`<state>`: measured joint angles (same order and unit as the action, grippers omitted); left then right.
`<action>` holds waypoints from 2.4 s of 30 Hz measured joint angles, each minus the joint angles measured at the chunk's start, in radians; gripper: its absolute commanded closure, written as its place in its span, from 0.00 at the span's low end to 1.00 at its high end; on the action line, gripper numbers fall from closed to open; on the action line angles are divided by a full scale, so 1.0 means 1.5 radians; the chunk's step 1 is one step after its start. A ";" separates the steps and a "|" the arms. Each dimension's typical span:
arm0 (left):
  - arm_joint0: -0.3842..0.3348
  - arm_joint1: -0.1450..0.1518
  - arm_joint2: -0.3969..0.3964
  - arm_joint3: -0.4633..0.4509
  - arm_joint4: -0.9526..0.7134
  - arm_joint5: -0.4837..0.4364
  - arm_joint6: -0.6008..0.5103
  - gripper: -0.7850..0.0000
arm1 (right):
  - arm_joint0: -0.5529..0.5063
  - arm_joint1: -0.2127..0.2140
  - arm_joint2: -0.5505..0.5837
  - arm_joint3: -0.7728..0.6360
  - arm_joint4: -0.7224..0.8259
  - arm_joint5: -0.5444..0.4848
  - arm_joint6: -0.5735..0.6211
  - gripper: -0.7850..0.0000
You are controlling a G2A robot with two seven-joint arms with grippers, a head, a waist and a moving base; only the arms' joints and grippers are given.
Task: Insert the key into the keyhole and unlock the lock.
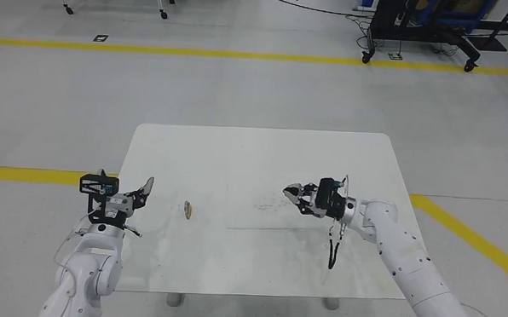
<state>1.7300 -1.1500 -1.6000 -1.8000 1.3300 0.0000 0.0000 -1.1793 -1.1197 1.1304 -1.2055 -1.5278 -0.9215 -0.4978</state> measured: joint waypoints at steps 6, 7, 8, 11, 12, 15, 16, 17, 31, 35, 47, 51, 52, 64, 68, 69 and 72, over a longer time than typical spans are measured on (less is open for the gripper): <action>0.005 -0.003 0.005 -0.020 -0.037 -0.014 0.025 0.00 | -0.013 -0.004 -0.004 0.013 0.033 -0.029 -0.029 1.00; 0.008 -0.006 0.015 -0.033 -0.067 -0.028 0.036 0.00 | -0.015 -0.007 -0.011 0.036 0.080 -0.052 -0.049 1.00; 0.008 -0.007 0.025 -0.042 -0.098 -0.047 0.040 0.00 | -0.012 -0.011 -0.024 0.053 0.126 -0.060 -0.054 1.00; -0.010 -0.013 0.058 -0.053 -0.254 -0.142 0.014 0.00 | 0.009 -0.020 -0.089 0.085 0.292 -0.061 -0.012 1.00; -0.023 -0.014 0.067 -0.050 -0.302 -0.165 -0.007 0.00 | 0.018 -0.021 -0.108 0.091 0.336 -0.061 0.002 1.00; -0.078 -0.018 0.104 -0.032 -0.415 -0.198 -0.089 0.00 | 0.040 -0.021 -0.152 0.105 0.452 -0.060 0.036 1.00; -0.101 -0.019 0.119 -0.024 -0.445 -0.200 -0.121 0.00 | 0.044 -0.021 -0.162 0.112 0.492 -0.060 0.043 1.00; -0.117 -0.020 0.128 -0.019 -0.463 -0.204 -0.140 0.00 | 0.046 -0.021 -0.165 0.116 0.514 -0.060 0.047 1.00; -0.117 -0.022 0.154 -0.003 -0.507 -0.227 -0.166 0.00 | 0.043 -0.021 -0.164 0.113 0.525 -0.060 0.047 1.00; -0.127 -0.025 0.176 0.047 -0.703 -0.297 -0.245 0.00 | 0.022 -0.026 -0.173 0.083 0.607 -0.061 0.053 1.00; -0.204 -0.016 0.187 0.131 -1.008 -0.335 -0.499 0.20 | 0.063 -0.042 -0.251 0.089 0.903 -0.061 0.214 1.00; -0.209 -0.016 0.203 0.129 -0.945 -0.336 -0.480 0.15 | 0.068 -0.047 -0.267 0.077 0.923 -0.061 0.252 1.00; -0.211 -0.016 0.207 0.127 -0.925 -0.335 -0.471 0.15 | 0.070 -0.049 -0.271 0.073 0.930 -0.061 0.264 1.00; -0.222 -0.017 0.233 0.132 -0.874 -0.318 -0.443 0.48 | 0.089 -0.072 -0.296 0.089 0.975 -0.061 0.316 1.00; -0.222 -0.016 0.237 0.130 -0.860 -0.315 -0.432 0.58 | 0.094 -0.081 -0.302 0.102 0.998 -0.061 0.329 1.00; -0.222 -0.016 0.237 0.130 -0.859 -0.315 -0.431 0.58 | 0.095 -0.082 -0.302 0.105 1.003 -0.061 0.334 1.00; -0.222 -0.016 0.239 0.129 -0.858 -0.313 -0.429 0.56 | 0.100 -0.087 -0.303 0.114 1.019 -0.061 0.350 1.00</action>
<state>1.3976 -1.1734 -1.2419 -1.6063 0.0433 -0.4699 -0.6433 -1.0301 -1.2508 0.6760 -1.0340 0.0007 -1.0123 0.0266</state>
